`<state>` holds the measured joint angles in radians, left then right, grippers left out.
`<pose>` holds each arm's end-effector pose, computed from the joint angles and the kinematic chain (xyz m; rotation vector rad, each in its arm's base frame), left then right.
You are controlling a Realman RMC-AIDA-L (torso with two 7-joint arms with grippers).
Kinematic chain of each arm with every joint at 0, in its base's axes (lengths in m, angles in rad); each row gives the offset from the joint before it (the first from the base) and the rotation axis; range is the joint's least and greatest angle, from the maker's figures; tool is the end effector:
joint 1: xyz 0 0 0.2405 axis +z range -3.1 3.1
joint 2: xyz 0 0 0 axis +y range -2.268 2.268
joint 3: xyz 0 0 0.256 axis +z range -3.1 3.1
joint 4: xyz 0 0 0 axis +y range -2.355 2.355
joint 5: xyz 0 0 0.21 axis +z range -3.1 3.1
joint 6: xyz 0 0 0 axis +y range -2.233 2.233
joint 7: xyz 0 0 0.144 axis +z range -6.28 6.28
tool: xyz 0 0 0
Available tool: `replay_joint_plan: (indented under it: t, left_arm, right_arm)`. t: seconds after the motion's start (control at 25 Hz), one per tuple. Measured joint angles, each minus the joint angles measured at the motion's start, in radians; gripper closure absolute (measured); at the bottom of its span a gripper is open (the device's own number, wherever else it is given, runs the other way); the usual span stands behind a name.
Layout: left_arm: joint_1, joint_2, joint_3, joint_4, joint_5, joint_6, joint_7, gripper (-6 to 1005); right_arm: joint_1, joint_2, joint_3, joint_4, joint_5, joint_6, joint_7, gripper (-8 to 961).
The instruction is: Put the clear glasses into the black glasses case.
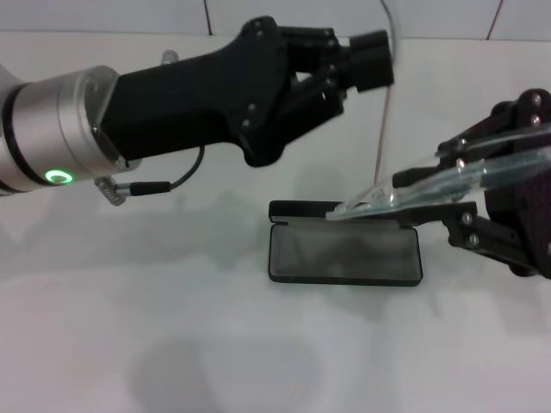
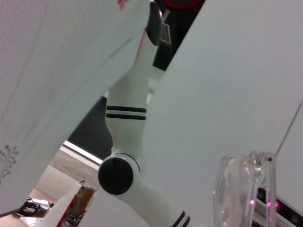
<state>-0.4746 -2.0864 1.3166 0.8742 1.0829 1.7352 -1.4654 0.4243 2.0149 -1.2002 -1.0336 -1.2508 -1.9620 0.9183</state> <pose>-0.1218 0.3001 0.0155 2.6107 0.1736 1.5654 0.1440 0.2735 0.0561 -2.5987 -0.8792 1.3532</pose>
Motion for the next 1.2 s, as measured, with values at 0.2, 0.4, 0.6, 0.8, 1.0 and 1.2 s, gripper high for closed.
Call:
replay_joint_plan:
  t: [0.2,0.4,0.6,0.8,1.0,1.2]
  left_arm:
    - [-0.003,-0.001,0.002,0.0,0.003,0.03,0.008,935]
    - [0.008,-0.003,-0.018,-0.013,0.002,0.011,0.017,935]
    - [0.016,-0.002,-0.045,-0.051,0.003,-0.045,0.036,934]
    - [0.002,-0.005,-0.009,-0.044,-0.007,-0.046,0.041,933]
    - [-0.019,-0.005,0.035,-0.032,-0.023,-0.028,0.039,934]
    - [-0.022,-0.004,0.048,-0.028,-0.021,-0.007,0.041,934]
  right_arm:
    - [0.012,-0.001,0.006,0.03,-0.004,0.008,-0.005,834]
    - [0.007,0.001,0.006,0.03,-0.004,-0.006,-0.006,833]
    - [0.005,0.003,-0.003,0.026,-0.004,-0.029,-0.002,833]
    - [0.026,0.005,-0.022,0.06,-0.006,-0.02,0.0,833]
    - [0.058,0.003,-0.031,0.13,-0.011,0.032,-0.009,833]
    - [0.067,0.001,-0.027,0.155,-0.012,0.053,-0.02,833]
